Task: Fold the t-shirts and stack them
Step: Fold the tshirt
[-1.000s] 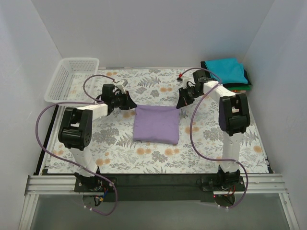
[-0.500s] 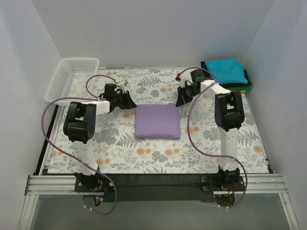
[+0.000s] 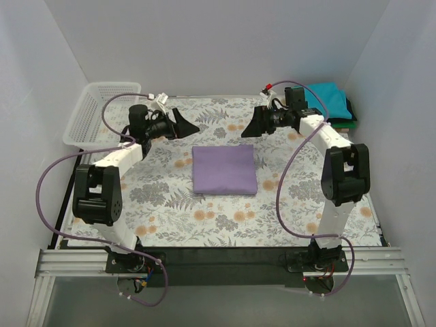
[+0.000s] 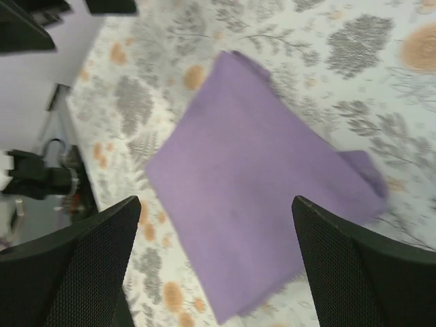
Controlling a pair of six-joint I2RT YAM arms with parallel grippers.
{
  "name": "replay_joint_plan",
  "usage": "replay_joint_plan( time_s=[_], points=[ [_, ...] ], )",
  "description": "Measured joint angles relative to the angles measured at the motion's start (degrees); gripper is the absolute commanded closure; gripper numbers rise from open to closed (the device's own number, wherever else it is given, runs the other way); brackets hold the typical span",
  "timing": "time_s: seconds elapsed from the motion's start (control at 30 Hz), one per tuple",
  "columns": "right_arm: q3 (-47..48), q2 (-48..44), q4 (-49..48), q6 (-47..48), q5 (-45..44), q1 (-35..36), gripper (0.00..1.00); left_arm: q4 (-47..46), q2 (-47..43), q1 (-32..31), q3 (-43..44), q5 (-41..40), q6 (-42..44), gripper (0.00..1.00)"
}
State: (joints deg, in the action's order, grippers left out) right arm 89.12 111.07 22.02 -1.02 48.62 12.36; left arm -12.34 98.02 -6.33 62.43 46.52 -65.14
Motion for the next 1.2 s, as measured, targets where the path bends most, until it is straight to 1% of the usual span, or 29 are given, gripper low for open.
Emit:
replay_joint_plan(
  time_s=[0.1, 0.17, 0.23, 0.37, 0.47, 0.53, 0.63, 0.73, 0.8, 0.87, 0.93, 1.03, 1.1, 1.2],
  points=[
    [-6.9, -3.0, -11.0, -11.1, 7.0, 0.7, 0.02, -8.8, -0.6, -2.8, -3.9, 4.3, -8.3, 0.09],
    [-10.6, -1.6, -18.2, -17.8, 9.9, 1.6, 0.02, -14.1, 2.3, -5.2, -5.9, 6.6, -14.2, 0.08],
    [-12.4, 1.7, -22.4, -22.8, 12.0, 2.8, 0.02, -17.9, 6.9, -7.3, -6.7, 7.9, -19.2, 0.07],
    [-12.5, 9.4, -27.1, -27.8, 13.0, 4.9, 0.02, -23.0, 16.4, -9.0, -6.7, 8.6, -27.1, 0.07],
    [-11.6, 14.4, -28.5, -28.7, 12.9, 5.2, 0.02, -23.8, 21.1, -8.2, -6.7, 8.1, -29.7, 0.06],
    [-9.8, 16.9, -28.5, -29.5, 15.3, 4.5, 0.02, -23.9, 21.8, -7.4, -6.2, 8.3, -30.2, 0.06],
    [-7.4, 17.3, -27.2, -27.6, 14.4, 3.7, 0.02, -20.4, 21.9, -6.4, -3.7, 7.8, -27.8, 0.05],
    [-8.0, 15.0, -26.2, -26.7, 12.8, 3.0, 0.02, -15.6, 20.5, -5.5, -2.4, 7.6, -24.4, 0.05],
    [-11.5, 10.7, -26.6, -27.7, 11.8, 2.7, 0.02, -13.2, 17.7, -5.0, -3.1, 8.0, -23.8, 0.05],
    [-16.7, 4.0, -27.5, -30.1, 11.5, 2.7, 0.02, -13.0, 12.5, -4.7, -5.9, 8.6, -25.0, 0.04],
    [-21.0, -2.1, -29.9, -33.2, 11.3, 3.3, 0.02, -15.3, 6.8, -5.2, -9.3, 9.2, -27.6, 0.04],
    [-26.4, -7.7, -37.5, -39.8, 11.2, 5.2, 0.02, -21.8, 0.6, -7.9, -14.3, 9.7, -33.0, 0.04],
    [-30.8, -8.7, -44.4, -45.4, 11.1, 7.1, 0.02, -27.2, -0.7, -10.1, -18.0, 9.6, -37.1, 0.04],
    [-36.2, -6.5, -50.9, -52.7, 10.7, 9.6, 0.02, -33.4, 1.2, -13.1, -22.5, 9.2, -42.7, 0.04]
  ],
)
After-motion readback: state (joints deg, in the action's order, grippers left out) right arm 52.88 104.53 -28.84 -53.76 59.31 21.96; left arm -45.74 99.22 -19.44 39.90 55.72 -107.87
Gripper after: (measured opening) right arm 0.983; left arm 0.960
